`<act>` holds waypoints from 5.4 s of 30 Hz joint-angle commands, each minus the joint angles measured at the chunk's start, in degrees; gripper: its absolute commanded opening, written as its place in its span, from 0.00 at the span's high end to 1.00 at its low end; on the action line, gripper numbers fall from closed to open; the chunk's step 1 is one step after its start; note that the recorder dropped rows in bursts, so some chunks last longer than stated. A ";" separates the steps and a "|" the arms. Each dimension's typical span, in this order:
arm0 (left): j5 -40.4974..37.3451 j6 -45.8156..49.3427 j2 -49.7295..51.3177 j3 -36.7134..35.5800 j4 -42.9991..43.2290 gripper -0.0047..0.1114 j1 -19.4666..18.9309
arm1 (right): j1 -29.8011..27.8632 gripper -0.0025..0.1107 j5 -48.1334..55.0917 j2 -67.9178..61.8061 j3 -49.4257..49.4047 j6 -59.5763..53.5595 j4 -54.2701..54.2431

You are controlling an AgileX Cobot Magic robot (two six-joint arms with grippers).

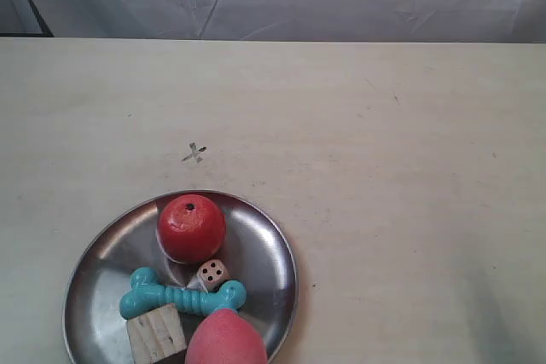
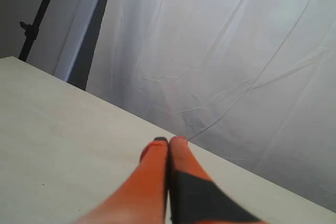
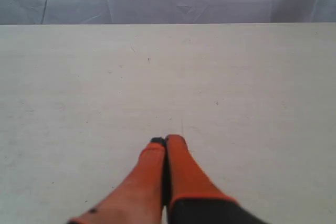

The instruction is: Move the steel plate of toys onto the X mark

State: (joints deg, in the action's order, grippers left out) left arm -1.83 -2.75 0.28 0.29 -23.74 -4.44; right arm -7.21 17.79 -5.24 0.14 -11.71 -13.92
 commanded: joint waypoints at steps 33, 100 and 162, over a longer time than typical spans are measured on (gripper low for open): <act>-20.16 4.07 32.89 31.25 6.67 0.96 -0.02 | -0.15 0.99 -14.95 -4.39 15.74 37.81 -8.91; -51.45 66.09 109.06 58.06 -12.30 0.52 7.78 | 62.18 0.47 -13.51 -84.05 25.85 4.68 -83.26; -50.83 46.68 113.66 58.06 -9.16 0.96 17.60 | 62.18 0.98 -22.46 -94.40 32.92 4.25 -85.06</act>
State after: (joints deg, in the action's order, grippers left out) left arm -48.31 47.76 112.52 59.63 -30.02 10.87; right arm 55.44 -2.56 -98.93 32.74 -7.28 -99.34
